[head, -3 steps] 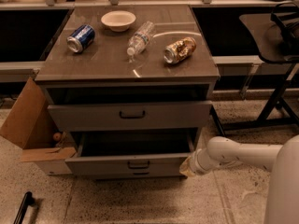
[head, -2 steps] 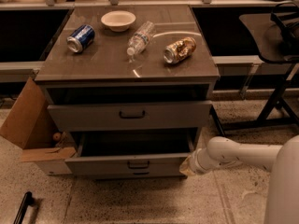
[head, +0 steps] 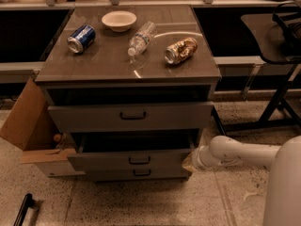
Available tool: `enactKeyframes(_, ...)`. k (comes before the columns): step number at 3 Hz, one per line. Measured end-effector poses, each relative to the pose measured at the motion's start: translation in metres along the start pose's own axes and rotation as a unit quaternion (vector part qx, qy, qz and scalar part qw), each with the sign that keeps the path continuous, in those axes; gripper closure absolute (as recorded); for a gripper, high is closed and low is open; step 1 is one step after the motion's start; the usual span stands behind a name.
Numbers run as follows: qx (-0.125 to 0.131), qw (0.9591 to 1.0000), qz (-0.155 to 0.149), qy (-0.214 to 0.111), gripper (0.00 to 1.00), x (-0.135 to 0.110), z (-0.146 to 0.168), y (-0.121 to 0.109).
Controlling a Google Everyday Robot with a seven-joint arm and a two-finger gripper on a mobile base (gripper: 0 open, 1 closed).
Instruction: Close middle drawer
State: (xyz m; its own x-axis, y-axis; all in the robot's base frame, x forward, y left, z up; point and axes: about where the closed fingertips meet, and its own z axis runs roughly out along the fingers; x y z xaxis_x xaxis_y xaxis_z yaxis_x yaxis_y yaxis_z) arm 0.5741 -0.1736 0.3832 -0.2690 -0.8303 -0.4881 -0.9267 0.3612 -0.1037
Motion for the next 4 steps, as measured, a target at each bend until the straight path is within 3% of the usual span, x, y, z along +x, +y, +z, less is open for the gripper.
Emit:
enactKeyframes(1,0.013,0.9999,0.003,-0.006,1.00,0.001,0.001,-0.012)
enactKeyframes(2,0.025,0.9994,0.006,-0.023,1.00,-0.004,0.015,-0.060)
enactKeyframes(3,0.025,0.9994,0.006,-0.023,1.00,-0.004,0.015,-0.060)
enactKeyframes(4,0.007,0.9994,-0.010,-0.031,1.00,-0.005,-0.003,-0.040)
